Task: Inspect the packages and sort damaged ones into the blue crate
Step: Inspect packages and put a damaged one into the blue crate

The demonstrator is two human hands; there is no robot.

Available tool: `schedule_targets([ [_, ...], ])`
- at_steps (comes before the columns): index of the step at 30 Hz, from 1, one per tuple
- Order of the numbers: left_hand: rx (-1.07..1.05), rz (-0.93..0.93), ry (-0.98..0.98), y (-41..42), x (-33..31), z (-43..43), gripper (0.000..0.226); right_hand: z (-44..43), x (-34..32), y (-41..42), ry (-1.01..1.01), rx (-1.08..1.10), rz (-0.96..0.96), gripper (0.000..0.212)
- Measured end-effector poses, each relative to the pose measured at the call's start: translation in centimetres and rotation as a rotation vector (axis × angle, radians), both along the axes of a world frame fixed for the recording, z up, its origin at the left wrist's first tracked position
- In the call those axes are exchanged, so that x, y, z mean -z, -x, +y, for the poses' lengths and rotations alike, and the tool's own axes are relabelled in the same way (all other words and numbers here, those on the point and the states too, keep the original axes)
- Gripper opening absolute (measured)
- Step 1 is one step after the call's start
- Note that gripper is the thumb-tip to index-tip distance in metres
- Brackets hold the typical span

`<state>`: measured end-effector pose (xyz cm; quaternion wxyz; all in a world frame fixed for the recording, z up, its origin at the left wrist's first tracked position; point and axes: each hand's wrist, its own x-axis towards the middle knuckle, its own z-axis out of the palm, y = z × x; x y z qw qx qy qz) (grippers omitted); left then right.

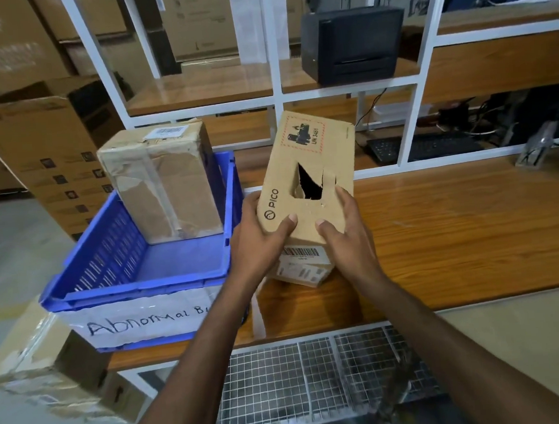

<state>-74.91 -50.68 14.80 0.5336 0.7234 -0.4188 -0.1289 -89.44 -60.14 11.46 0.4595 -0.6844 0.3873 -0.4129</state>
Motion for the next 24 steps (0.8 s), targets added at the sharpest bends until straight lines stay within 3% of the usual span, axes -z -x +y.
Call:
schedule_targets([
  [9, 0.086, 0.101, 0.102, 0.1, 0.5, 0.7, 0.070, 1.1, 0.4, 0.2, 0.177, 0.065, 0.036, 0.064],
  [24, 0.154, 0.045, 0.078, -0.8, 0.8, 1.2, 0.076, 1.7, -0.2, 1.1, 0.225, 0.058, 0.176, 0.069],
])
